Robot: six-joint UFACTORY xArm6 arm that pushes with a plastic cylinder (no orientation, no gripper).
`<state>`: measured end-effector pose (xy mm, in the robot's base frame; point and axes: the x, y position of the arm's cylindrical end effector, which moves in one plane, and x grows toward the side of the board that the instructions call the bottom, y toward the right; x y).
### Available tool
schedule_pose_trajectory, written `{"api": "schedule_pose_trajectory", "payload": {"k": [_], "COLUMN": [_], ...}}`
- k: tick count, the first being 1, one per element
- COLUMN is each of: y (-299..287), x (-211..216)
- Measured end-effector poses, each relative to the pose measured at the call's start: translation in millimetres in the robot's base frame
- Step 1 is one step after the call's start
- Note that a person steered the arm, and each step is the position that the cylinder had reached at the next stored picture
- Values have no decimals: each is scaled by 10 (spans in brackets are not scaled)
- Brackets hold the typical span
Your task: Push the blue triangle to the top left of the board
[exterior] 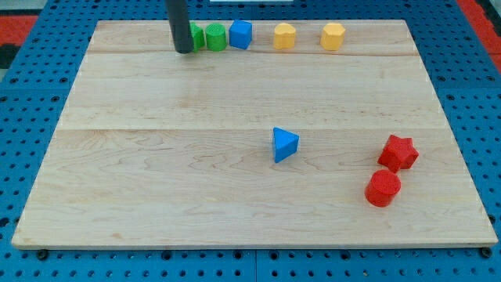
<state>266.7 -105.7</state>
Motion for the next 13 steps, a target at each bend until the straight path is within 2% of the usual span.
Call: {"api": "schedule_pose_trajectory", "payload": {"k": [3,4,5,6,7,10,12,13], "y": [73,314,938,1691,1955,1079,1020,810], "x": [1542,2183,2501,2512,2469,1951,1314,1081]}}
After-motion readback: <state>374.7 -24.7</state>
